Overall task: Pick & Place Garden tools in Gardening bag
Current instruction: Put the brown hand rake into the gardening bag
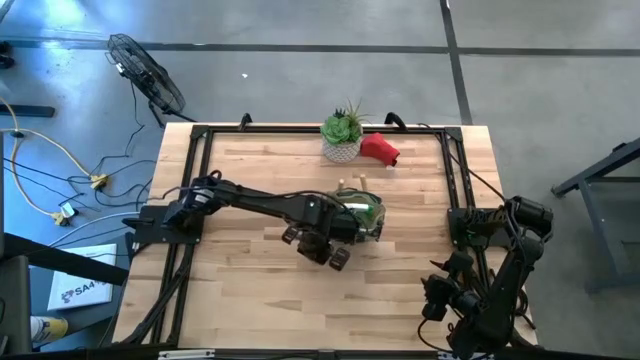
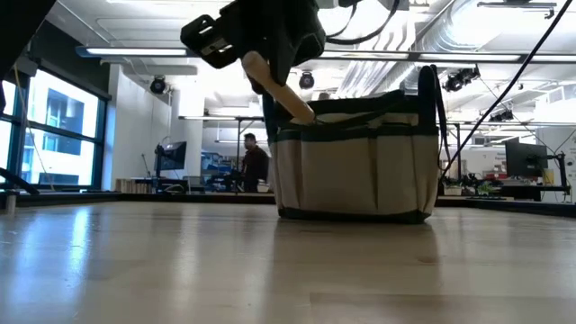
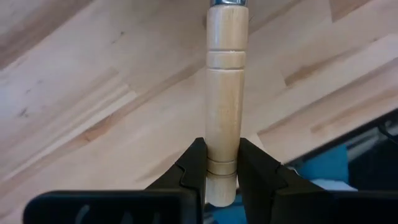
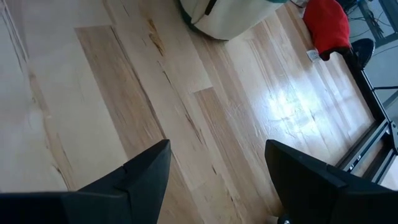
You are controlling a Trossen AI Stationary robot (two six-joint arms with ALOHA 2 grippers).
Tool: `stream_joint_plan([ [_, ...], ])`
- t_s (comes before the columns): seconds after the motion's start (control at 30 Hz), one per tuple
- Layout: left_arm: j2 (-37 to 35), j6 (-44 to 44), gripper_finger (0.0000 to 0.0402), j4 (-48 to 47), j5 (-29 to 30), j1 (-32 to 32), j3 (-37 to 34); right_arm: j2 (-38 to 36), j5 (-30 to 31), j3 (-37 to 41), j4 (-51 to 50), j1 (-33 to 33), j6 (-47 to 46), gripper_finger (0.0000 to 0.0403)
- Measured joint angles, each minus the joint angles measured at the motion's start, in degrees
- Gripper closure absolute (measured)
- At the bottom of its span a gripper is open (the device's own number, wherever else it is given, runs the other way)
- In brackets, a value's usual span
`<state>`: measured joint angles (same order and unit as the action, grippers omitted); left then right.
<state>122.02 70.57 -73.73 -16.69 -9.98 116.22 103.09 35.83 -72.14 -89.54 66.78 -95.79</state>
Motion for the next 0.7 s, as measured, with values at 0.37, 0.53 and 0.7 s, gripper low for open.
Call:
stream_joint_plan([
  [0.37,0.0,-0.9,0.0345,-6.3,-7.5,6.0,3.3,0.0,0.1,0.0,0.0,0.0,0.0,0.0149],
  [0.53,0.0,-0.9,0.0345,-9.2,-11.4,8.0,4.2,0.0,0.1,0.0,0.0,0.0,0.0,0.0149],
  [0.7,0.0,-0.8,0.0345,-9.8,-14.1,9.5,4.2,0.0,0.2,0.0,0.8,0.0,0.0,0.0149],
])
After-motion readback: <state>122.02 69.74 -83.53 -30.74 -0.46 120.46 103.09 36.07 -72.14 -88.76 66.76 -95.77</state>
